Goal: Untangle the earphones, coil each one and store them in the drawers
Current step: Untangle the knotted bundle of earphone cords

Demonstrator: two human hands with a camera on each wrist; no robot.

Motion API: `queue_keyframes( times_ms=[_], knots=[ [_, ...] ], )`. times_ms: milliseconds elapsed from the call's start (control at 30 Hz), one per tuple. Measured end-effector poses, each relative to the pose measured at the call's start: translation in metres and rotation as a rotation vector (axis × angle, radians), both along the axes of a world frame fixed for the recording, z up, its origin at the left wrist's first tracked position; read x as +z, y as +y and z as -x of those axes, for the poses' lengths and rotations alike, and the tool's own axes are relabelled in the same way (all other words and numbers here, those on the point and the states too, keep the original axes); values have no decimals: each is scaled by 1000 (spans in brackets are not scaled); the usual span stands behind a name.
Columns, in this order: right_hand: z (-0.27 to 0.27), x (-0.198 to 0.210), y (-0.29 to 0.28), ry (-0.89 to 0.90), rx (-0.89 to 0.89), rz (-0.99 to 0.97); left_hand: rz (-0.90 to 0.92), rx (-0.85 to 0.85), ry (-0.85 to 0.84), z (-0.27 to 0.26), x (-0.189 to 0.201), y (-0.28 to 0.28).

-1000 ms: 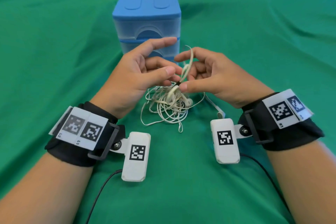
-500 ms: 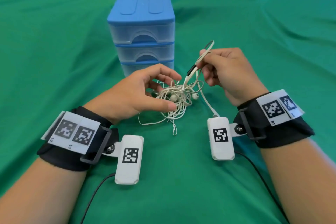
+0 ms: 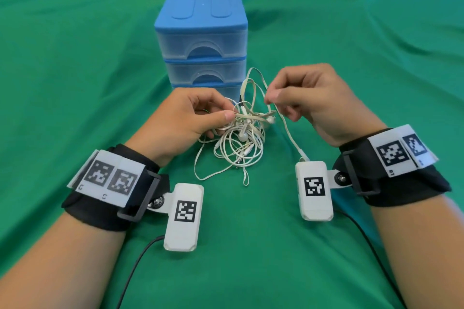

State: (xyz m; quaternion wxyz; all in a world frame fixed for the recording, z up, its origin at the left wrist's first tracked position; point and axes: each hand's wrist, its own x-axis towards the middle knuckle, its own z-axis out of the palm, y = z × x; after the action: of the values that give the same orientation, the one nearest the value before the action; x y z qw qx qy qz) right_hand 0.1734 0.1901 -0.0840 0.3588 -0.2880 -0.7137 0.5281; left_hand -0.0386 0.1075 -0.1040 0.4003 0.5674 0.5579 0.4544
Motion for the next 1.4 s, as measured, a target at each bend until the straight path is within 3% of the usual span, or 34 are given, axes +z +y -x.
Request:
queue_keyframes(
  times_ms=[100, 167, 367, 567, 833, 1000, 1067, 1200, 1400],
  knots=[
    [0, -2, -4, -172, 104, -28, -11, 13, 10, 1, -1, 1],
    [-1, -3, -3, -236, 78, -31, -31, 24, 9, 0, 0, 2],
    [-4, -8, 4, -314, -49, -15, -48, 28, 9, 0, 1, 2],
    [-4, -8, 2, -400, 57, -6, -59, 46, 16, -1, 2, 1],
    [-1, -7, 3, -279, -81, -85, -78, 108, 3, 4, -2, 5],
    [0, -2, 0, -166, -132, -37, -314, 141, -17, 3, 4, 3],
    [2, -1, -2, -136, -119, -19, -373, 77, -37, 2, 8, -1],
    [5, 1, -7, -102, -46, -12, -294, -129, 183, -5, 9, -5],
    [5, 0, -7, -121, -14, -55, -263, -68, 211, -5, 4, 0]
  ],
)
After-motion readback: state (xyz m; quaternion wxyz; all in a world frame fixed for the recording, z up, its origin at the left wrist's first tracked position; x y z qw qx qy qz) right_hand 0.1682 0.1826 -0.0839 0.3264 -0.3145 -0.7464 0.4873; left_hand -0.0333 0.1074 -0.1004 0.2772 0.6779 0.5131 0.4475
